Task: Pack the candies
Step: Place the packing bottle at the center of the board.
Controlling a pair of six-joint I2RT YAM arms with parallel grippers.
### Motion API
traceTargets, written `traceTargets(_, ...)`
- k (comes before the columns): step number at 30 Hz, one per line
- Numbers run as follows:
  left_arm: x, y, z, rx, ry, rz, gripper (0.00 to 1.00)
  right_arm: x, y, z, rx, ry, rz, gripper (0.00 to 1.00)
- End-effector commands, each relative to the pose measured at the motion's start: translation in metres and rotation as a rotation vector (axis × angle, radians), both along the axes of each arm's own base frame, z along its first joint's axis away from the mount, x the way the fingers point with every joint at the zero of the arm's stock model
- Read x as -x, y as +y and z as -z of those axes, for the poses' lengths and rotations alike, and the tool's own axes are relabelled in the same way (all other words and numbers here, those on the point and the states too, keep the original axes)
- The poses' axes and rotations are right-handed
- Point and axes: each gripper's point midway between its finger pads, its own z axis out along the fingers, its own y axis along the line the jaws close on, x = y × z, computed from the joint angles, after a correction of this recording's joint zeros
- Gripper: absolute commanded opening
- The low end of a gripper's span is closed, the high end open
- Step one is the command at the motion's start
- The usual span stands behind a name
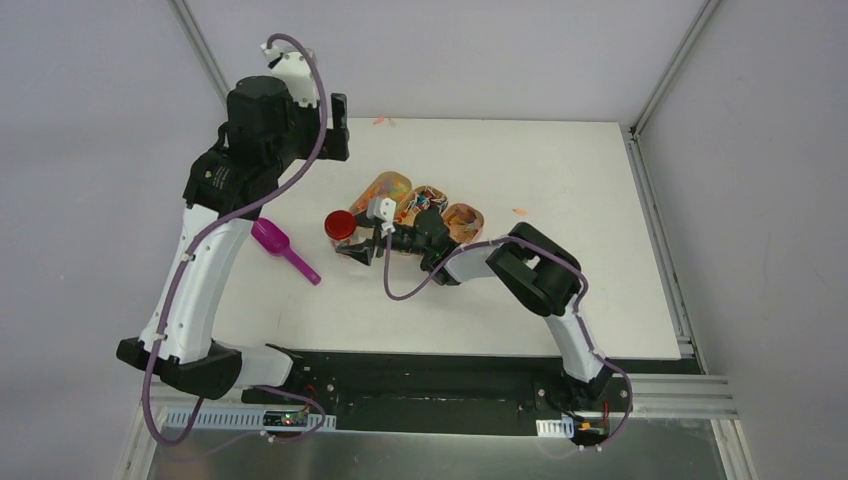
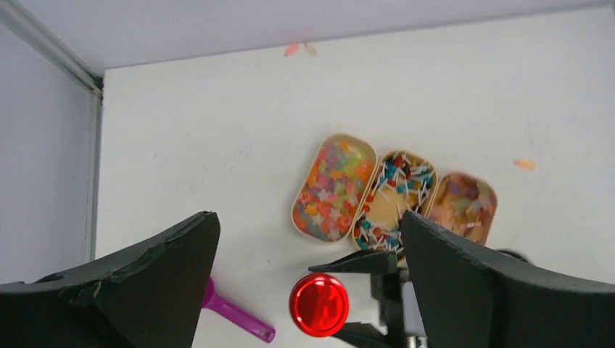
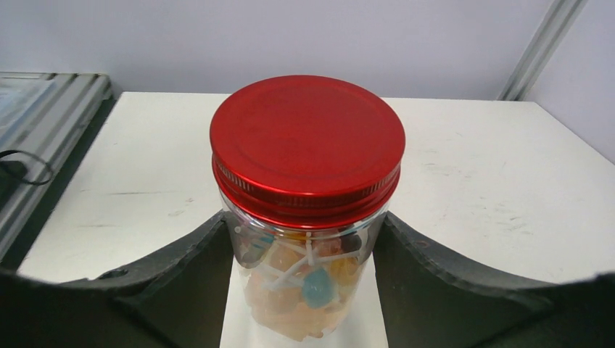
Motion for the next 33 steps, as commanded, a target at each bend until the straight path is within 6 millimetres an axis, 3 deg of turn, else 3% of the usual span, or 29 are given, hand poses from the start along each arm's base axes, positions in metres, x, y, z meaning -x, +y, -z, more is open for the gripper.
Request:
traceTargets(1, 0.002, 0.024, -0.055, 0.141, -0.184, -0.186, 0.99, -0.023, 0.026, -0.031, -0.13, -0.06, 0.104, 0.22)
traceTargets(5, 0.017, 0.023, -0.059, 0.214, -0.261, -0.155, 0.99, -0.037, 0.047, -0.016, -0.119, -0.064, 0.141, 0.24)
traceTargets(10, 0.025, 0.019, -0.029, 0.204, -0.234, -0.112, 0.99, -0.043, 0.071, 0.008, -0.07, -0.094, 0.146, 0.24)
traceTargets(15, 0.03, 0.014, -0.016, 0.204, -0.202, -0.082, 0.99, -0.056, 0.083, 0.022, -0.064, -0.087, 0.196, 0.26)
traceTargets(21, 0.033, 0.022, -0.002, 0.167, -0.194, -0.104, 0.99, -0.063, 0.09, 0.047, -0.028, -0.075, 0.218, 0.32)
traceTargets(25, 0.034, 0.024, 0.003, 0.158, -0.187, -0.111, 0.99, -0.062, 0.09, 0.049, -0.037, -0.075, 0.22, 0.46)
traceTargets(32, 0.032, 0.024, 0.007, 0.141, -0.179, -0.109, 0.99, -0.056, 0.082, 0.021, -0.059, -0.108, 0.213, 0.98)
traceTargets(33, 0.032, 0.025, 0.006, 0.136, -0.181, -0.111, 0.99, -0.056, 0.08, 0.016, -0.061, -0.117, 0.215, 1.0)
